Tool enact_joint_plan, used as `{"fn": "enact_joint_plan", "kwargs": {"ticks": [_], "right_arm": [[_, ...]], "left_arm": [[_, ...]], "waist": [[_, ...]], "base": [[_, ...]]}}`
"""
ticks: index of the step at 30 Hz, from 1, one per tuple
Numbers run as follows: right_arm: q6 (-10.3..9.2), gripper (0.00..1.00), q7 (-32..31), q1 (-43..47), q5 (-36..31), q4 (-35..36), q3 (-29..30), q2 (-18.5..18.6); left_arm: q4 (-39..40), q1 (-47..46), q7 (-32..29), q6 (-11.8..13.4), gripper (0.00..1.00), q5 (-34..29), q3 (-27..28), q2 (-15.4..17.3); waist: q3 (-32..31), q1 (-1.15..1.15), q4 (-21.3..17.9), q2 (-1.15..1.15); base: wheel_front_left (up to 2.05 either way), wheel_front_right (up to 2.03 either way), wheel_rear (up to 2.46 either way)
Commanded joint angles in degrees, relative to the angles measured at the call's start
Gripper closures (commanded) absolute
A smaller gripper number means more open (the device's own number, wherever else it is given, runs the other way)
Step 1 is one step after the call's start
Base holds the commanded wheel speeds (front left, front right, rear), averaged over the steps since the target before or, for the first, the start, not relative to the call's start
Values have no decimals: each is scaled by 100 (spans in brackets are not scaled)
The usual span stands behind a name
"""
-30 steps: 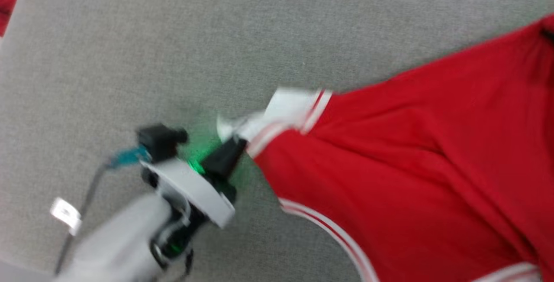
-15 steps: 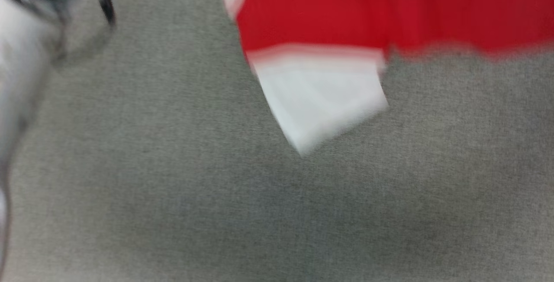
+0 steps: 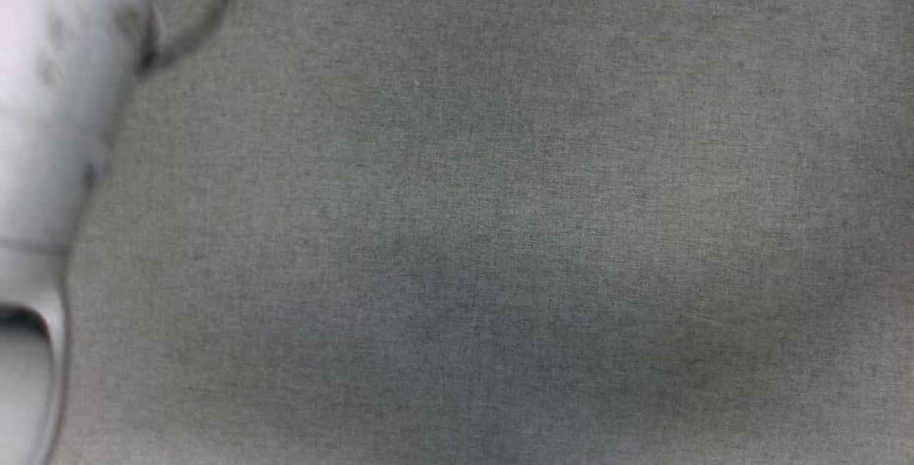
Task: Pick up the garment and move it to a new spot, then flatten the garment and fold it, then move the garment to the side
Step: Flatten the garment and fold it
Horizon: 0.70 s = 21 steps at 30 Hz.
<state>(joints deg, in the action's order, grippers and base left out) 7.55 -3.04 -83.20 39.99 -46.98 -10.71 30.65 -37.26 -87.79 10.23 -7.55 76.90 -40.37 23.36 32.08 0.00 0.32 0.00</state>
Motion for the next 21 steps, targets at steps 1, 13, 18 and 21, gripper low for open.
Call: {"fn": "enact_joint_plan", "kwargs": {"ticks": [1, 13, 18, 21], "right_arm": [[-12, 100, 6, 328, 202, 115, -110, 107], [-10, 100, -205, 3417, 1493, 1964, -855, 897], [-10, 100, -370, 4723, 1776, 2778, -640, 1247], [-10, 100, -465, 5487, 1842, 3279, -384, 1380]], "left_arm": [[191, 343, 156, 16, 100, 138, -11, 104], [2395, 3851, 500, 13, 100, 77, 358, 559], [3133, 5190, 497, 13, 100, -470, 771, 613], [3481, 5897, 498, 13, 100, -712, 984, 667]], "waist": [[-9, 0, 10, 0], [-408, 0, -29, 0], [-715, 0, -79, 0], [-887, 0, -116, 0]], "base": [[0, 0, 0], [0, 0, 0], [0, 0, 0], [0, 0, 0]]}}
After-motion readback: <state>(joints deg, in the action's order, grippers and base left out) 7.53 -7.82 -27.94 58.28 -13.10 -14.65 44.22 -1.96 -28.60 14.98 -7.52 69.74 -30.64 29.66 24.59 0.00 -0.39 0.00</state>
